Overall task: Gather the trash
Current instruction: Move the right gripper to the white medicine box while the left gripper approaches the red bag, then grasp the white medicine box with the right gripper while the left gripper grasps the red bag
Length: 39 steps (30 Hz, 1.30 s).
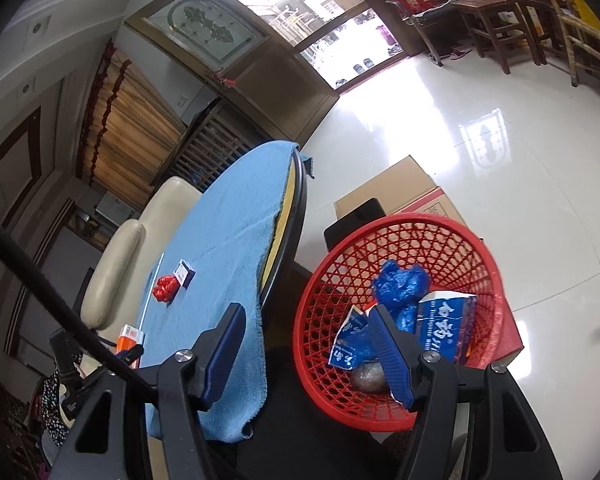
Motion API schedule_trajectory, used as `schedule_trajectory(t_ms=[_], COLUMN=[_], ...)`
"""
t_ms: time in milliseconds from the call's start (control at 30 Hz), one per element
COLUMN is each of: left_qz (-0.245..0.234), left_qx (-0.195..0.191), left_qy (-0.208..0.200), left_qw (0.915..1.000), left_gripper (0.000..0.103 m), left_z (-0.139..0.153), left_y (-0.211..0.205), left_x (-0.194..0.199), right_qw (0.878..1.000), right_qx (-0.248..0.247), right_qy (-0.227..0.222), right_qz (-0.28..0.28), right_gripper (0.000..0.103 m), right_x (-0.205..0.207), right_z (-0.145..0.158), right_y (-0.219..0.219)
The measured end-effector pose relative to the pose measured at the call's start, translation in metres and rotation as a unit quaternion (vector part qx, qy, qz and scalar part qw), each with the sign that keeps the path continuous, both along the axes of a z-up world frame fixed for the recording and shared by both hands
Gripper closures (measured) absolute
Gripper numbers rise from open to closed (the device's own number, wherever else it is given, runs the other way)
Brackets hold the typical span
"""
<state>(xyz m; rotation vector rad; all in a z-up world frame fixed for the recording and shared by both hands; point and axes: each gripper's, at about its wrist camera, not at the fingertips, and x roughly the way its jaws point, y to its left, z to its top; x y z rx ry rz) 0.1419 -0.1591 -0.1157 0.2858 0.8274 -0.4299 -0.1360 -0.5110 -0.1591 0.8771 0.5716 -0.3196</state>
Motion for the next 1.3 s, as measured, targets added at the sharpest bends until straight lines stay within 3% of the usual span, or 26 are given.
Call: schedule_trajectory(t_ms=[267, 500, 700, 933, 1300], left_qz=[0.051, 0.071, 0.053, 0.027, -0.029], left_qx=[-0.009, -0.014, 0.002, -0.005, -0.003], left_qy=[0.011, 0.033, 0.026, 0.032, 0.043], left_qw=[0.9986, 0.9968, 0.9982, 0.9991, 0.9987], left_gripper=[0.03, 0.03, 0.03, 0.029, 0.029], left_z=[-0.013, -0.033, -0.026, -0.014, -0.017], left_y=[0.053, 0.082, 0.081, 0.064, 0.054], left_x=[0.039, 0.064, 0.111, 0.181, 0.22], right_qw=[0.995, 0.98, 0.96, 0.935, 0.896], right_qx=[-0.033, -0.09, -0.129, -0.157, -0.208], right_qy=[0.032, 0.069, 0.1, 0.129, 0.177], right_qz=[0.084, 0.165, 0.228, 0.29, 0.351], right_gripper=[0.035, 0.035, 0.035, 0.035, 0.035], right_x=[0.083, 0.176, 0.273, 0.387, 0.5], right_z=[0.005, 0.007, 0.003, -0.012, -0.045], right_y=[0.043, 0.085, 0.116, 0.15, 0.176])
